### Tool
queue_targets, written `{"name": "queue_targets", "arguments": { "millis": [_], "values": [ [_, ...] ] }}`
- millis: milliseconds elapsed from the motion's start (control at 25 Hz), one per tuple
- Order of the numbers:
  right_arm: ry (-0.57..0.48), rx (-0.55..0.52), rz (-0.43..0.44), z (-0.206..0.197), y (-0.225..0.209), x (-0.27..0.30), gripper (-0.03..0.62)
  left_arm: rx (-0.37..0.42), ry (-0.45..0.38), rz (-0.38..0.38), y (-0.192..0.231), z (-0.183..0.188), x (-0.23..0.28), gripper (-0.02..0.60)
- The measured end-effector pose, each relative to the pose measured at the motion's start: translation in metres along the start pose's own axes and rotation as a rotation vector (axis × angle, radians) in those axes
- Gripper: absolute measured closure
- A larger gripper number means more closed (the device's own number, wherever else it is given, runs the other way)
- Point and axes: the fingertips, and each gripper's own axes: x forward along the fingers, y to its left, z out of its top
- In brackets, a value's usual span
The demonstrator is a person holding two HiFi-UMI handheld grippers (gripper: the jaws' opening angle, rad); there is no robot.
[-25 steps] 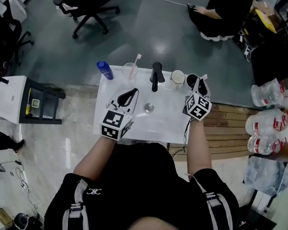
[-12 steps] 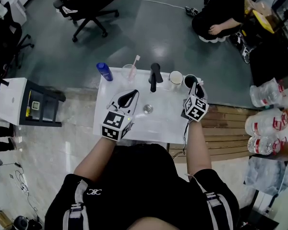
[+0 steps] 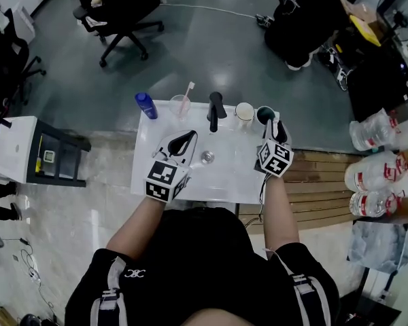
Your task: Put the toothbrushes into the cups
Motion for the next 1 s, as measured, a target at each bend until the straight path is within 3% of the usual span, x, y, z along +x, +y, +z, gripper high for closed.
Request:
{"name": "queue_targets", "arguments": {
  "millis": [360, 680, 800, 1000],
  "values": [
    [-0.111, -0.005, 0.065, 0.042, 0.027, -0.048, 0.448, 0.001, -0.039, -0.048, -0.016, 0.014, -0.002, 0.569],
    [-0.244, 0.003, 0.112, 0.090, 0.057, -0.123, 0.514, 0.012, -0.111, -0.097, -0.039, 0.037, -0.001, 0.569],
    [-0.270, 0.045, 0.136, 0.095, 0.070, -0.152, 0.582, 0.016, -0.124, -0.112, -0.047, 0.039, -0.001, 0.569],
    [-0.282, 0.055, 0.181, 0.093, 0.093, -0.184, 0.582, 0.024, -0.143, -0.128, -0.056, 0.043, -0.005, 0.569]
  ]
}}
